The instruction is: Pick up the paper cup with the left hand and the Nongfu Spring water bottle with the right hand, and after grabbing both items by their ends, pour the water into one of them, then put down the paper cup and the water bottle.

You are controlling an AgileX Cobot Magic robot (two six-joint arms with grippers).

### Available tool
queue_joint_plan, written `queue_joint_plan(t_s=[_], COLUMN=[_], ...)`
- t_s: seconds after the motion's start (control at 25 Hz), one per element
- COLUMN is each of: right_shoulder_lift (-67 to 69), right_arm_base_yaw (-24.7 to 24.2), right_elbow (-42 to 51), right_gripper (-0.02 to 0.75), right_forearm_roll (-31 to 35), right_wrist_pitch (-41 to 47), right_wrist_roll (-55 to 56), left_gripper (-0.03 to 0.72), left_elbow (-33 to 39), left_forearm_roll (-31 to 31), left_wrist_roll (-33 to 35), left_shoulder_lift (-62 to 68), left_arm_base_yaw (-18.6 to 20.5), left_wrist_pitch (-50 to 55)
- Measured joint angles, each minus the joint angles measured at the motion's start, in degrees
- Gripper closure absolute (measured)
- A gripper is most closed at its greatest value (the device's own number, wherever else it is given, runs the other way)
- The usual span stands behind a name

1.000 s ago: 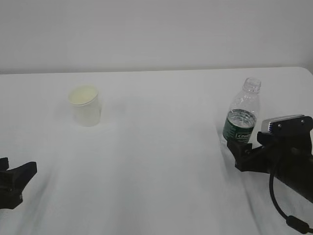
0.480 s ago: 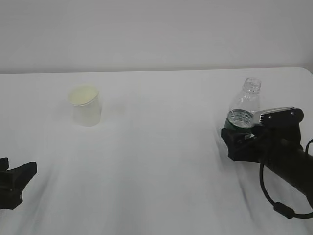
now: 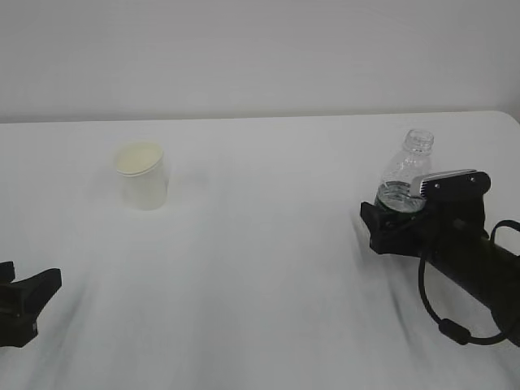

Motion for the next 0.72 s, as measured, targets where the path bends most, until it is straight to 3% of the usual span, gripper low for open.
queue_joint_plan(t_s=[0.72], right_shoulder_lift=[2.46], right_arm_base_yaw=[0.0], right_elbow=[-0.94], right_gripper=[0.2], right_forearm_roll=[0.0], right_wrist_pitch=[0.0], right_wrist_roll=[0.0], left_gripper=[0.204], left_elbow=[0.0], left_forearm_roll=[0.0], left_wrist_roll=[0.0], left_shoulder_lift=[0.0], left_arm_base_yaw=[0.0], left_wrist_pitch=[0.0])
